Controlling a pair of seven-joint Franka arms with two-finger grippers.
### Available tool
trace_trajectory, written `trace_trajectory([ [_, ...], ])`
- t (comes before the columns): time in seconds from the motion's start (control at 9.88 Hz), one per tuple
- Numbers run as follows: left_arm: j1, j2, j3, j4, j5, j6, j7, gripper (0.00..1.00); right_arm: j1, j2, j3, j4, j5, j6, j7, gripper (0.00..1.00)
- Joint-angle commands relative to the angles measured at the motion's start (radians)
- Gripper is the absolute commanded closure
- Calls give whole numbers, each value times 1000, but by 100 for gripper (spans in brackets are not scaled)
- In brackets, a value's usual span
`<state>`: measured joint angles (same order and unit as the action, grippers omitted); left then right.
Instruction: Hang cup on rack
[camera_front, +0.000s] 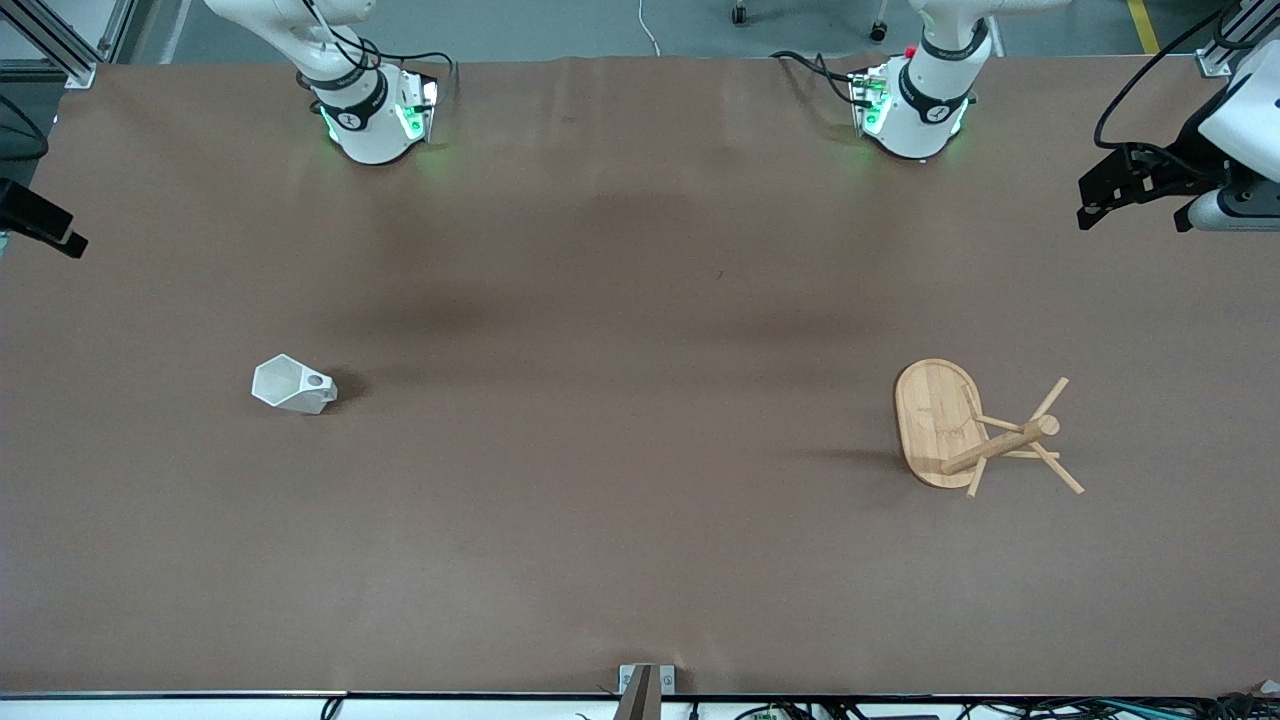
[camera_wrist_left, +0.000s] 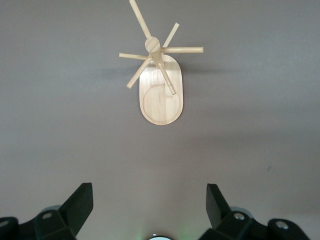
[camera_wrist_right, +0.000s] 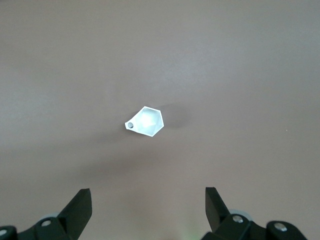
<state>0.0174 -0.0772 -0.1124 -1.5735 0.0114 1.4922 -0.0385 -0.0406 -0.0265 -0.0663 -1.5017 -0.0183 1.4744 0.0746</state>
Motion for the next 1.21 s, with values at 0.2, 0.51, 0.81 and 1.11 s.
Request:
trace_trajectory([
  [0.2,3,39,5,22,13,-3,19,0,2,2,0,12,-17,-8,-1,0],
  [0.51,-1,48,3,32,12,-3,19,0,2,4,-1,8,-11,-11,-1,0],
  [0.81,-1,48,3,32,7,-3,19,0,5,16,-1,-63,-8,29,-19,0],
  [1.11,1,48,3,32,5,-3,17,0,-8,54,-6,-291,-8,266,-148,0],
])
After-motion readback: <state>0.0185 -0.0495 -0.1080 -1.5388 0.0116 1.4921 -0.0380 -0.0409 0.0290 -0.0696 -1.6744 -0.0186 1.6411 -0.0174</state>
